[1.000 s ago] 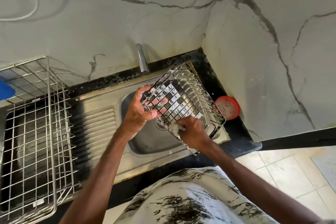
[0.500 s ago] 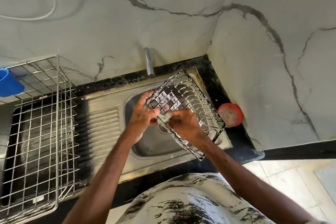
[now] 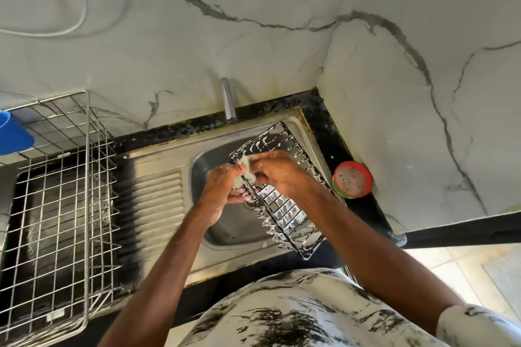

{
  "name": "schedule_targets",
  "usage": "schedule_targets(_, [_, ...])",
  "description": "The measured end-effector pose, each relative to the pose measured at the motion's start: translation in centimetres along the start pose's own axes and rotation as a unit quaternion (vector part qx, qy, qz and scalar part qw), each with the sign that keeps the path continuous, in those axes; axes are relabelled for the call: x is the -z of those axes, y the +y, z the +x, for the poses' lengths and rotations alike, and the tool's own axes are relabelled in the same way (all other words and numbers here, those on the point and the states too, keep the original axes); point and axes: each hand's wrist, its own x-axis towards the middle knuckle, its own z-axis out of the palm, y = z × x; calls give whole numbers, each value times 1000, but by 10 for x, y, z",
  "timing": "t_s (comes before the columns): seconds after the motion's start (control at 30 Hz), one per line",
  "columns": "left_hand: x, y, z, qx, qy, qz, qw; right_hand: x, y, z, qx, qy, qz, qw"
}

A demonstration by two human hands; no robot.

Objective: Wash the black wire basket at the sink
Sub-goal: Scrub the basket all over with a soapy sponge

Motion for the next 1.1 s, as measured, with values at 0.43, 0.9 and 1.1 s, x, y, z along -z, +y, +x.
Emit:
schedule_targets(0.43, [-16,12,-7,30,21,-5,999,2,3,6,-28,-45,170,984])
schedule_targets(0.9, [-16,22,-17,34,15,-36,999,19,-11,31,-66,72,277,956])
schedule_targets(1.1, [-24,18,-16,45,14,-28,999,20,4,46,6,196,275,941])
